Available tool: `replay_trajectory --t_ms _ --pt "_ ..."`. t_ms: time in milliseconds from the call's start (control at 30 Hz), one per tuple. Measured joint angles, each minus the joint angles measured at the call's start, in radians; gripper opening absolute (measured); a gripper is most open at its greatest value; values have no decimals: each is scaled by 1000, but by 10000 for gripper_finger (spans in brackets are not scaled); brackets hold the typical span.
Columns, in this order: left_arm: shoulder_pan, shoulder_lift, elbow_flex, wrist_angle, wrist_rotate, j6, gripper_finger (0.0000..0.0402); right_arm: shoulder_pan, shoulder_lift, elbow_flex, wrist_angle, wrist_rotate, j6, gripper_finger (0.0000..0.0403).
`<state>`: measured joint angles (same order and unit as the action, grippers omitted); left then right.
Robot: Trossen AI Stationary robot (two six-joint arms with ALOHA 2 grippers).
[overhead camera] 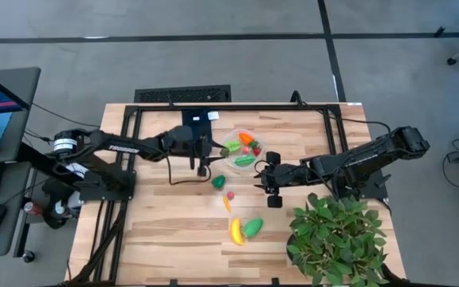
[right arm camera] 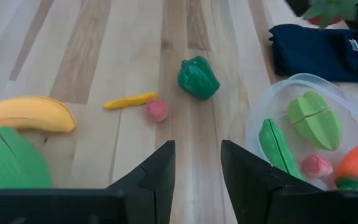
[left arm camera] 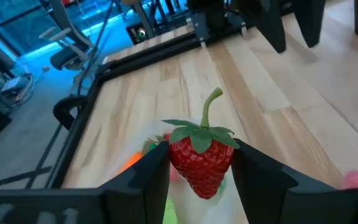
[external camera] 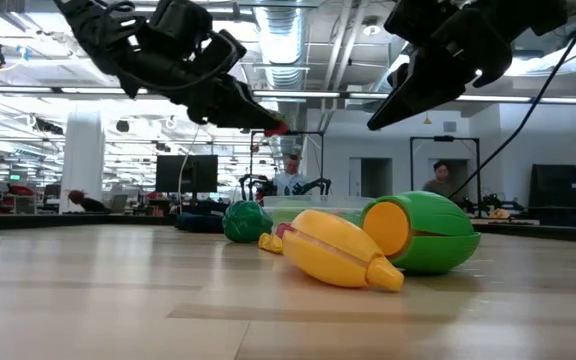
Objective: Pick and placing Produce into tupperware
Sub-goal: Put the red strawberry into the transparent container
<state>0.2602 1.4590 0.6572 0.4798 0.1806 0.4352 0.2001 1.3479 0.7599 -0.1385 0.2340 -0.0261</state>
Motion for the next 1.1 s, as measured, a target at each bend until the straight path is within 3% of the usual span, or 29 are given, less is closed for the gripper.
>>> replay_trajectory --t_ms 567,700,900,1100 --pt "113 3 43 4 155 19 149 0 0 0 0 0 -1 121" --pt "115 70 51 78 159 18 149 0 0 0 24 2 -17 121" --pt "115 220 143 51 155 17 149 0 0 0 26 2 -12 121" --pt "118 347 299 -143 155 14 149 0 0 0 12 2 -8 121"
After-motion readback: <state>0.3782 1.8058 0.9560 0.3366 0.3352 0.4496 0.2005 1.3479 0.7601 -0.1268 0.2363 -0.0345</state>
